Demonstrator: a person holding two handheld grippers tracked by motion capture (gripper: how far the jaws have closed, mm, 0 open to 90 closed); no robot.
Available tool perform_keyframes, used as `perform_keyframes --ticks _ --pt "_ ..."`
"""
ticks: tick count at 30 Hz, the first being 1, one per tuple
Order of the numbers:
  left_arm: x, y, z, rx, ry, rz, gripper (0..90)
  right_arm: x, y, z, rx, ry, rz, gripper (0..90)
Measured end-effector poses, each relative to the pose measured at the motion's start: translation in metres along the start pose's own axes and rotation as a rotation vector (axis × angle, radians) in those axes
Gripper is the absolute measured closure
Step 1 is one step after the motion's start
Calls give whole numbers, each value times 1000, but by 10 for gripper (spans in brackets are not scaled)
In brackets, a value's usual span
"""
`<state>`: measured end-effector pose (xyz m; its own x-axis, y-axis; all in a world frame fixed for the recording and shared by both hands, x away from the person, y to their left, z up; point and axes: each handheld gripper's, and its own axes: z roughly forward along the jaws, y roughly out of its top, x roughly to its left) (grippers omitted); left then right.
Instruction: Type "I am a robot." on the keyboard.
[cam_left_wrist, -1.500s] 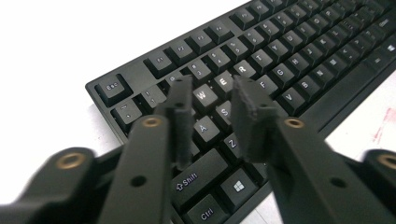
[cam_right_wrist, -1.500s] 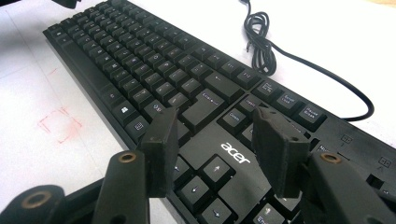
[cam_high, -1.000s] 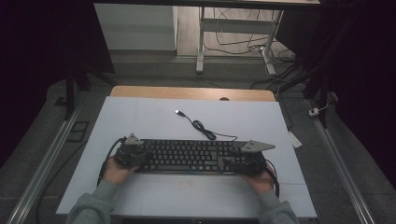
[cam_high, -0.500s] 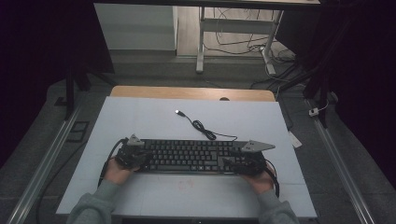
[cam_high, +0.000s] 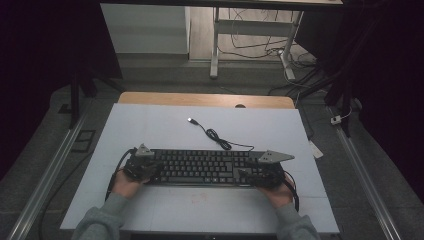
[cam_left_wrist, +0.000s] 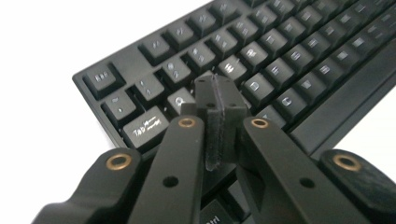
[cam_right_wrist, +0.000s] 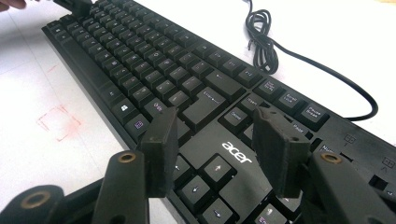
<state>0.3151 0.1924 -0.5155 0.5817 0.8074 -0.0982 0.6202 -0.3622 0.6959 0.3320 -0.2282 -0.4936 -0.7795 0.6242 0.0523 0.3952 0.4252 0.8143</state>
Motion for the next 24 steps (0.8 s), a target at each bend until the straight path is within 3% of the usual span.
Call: perform_keyframes --ticks 8,16,24 --pt "2 2 -13 -52 -28 -24 845 0 0 0 0 0 -2 510" --pt "8 2 -24 -110 -68 -67 580 -2 0 -1 -7 1 1 509" --pt "5 4 -28 -94 -92 -53 440 -2 -1 -1 -9 3 6 503"
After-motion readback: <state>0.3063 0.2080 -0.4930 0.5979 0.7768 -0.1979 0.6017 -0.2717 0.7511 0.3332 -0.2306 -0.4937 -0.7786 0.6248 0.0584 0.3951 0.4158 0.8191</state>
